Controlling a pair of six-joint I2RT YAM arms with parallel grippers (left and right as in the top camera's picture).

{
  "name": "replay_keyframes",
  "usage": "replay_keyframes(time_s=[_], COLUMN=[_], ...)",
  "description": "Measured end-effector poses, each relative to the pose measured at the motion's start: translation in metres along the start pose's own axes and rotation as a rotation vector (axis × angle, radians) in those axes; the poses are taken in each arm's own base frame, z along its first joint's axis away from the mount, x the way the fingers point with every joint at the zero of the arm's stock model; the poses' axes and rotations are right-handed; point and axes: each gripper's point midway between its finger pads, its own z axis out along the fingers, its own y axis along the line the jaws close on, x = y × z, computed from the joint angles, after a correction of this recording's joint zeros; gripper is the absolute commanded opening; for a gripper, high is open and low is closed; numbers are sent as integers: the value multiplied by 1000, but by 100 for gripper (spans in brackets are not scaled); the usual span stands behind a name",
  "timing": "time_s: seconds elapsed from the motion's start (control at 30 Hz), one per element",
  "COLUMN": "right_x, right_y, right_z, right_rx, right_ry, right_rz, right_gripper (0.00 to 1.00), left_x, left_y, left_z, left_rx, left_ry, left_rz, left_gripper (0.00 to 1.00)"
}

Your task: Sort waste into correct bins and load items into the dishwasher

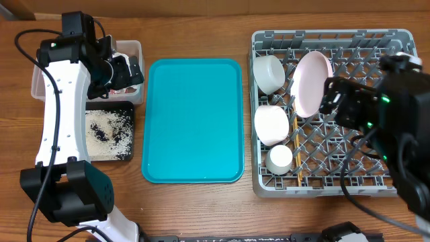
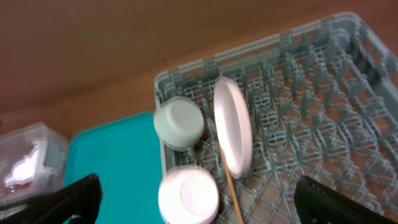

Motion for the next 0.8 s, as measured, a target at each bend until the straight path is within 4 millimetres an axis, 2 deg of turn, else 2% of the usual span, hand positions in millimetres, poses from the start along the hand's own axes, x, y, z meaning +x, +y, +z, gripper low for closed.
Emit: replay_keyframes(time_s=[0.1, 0.17, 0.23, 0.33, 0.57, 0.7, 0.8], right_x=[2, 23, 29, 66, 118, 134, 137], right_y=[-12, -27, -29, -46, -62, -67, -69], right_z=[1, 7, 13, 34, 65, 76, 77], right_rx=[-67, -84, -130, -162, -262, -286, -297], right_ry=[-133, -178, -256, -306, -458, -514, -555], right_rz=[1, 0, 6, 12, -4, -10, -13], right_gripper=[100, 100, 100, 100, 100, 100, 100], left_x=[0, 0, 0, 0, 0, 0, 0], left_y=[0, 0, 0, 0, 0, 0, 0], left_z=[0, 0, 0, 0, 0, 0, 0], left_rx=[1, 0, 1, 1, 1, 1, 1], left_ry=[0, 0, 0, -1, -1, -1, -1], left_rz=[0, 0, 0, 0, 0, 0, 0], left_gripper=[100, 100, 100, 100, 100, 100, 100])
